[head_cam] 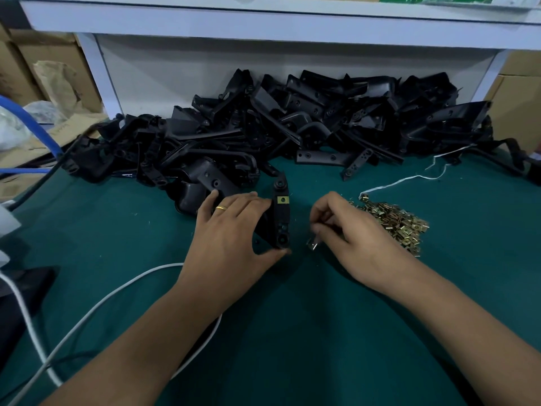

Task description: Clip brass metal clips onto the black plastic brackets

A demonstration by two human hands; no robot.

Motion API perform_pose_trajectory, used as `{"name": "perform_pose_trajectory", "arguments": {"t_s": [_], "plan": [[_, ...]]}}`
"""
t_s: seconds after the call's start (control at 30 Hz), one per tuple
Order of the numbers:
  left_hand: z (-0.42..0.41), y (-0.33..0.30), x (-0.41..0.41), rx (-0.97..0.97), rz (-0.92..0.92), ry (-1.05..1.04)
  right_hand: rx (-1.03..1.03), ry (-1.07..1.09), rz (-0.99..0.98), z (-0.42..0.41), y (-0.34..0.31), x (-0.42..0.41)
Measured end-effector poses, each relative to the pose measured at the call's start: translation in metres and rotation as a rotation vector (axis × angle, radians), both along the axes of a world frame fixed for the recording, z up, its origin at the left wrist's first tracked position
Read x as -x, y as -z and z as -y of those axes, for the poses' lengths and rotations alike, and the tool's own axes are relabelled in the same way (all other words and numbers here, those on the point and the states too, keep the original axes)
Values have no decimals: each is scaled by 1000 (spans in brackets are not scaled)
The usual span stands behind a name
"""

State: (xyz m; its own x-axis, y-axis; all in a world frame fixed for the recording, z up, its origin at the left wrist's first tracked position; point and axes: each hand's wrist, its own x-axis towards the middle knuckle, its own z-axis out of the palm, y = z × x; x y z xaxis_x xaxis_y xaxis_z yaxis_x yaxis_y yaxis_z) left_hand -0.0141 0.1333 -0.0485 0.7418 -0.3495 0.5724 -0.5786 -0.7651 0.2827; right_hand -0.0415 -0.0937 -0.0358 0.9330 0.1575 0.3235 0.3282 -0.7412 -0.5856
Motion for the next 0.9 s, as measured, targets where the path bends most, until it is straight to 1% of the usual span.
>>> {"name": "perform_pose_trajectory", "arguments": {"t_s": [0.07, 0.1, 0.13, 0.23, 0.3, 0.4, 0.5, 0.9], "plan": [[0, 0, 0, 8, -3, 3, -68, 37, 14, 1, 1, -1], [0, 0, 0, 12, -3, 5, -152, 50, 14, 1, 1, -1], [0, 0, -1, 16, -2, 8, -280, 47, 3, -1, 1, -2], [0, 0, -2, 25, 7, 16, -758, -39, -87, -9, 1, -4], [0, 0, -2, 32, 15, 16, -904, -79, -158, -14, 1, -3], [-1, 0, -1, 40, 8, 11, -1017, -106, -245, -20, 2, 1], [-1, 0, 0, 41, -1, 6, -1093, -126, -244, -25, 1, 3], [2, -2, -1, 73, 44, -22, -1190, -105, -227, -39, 1, 7]]}}
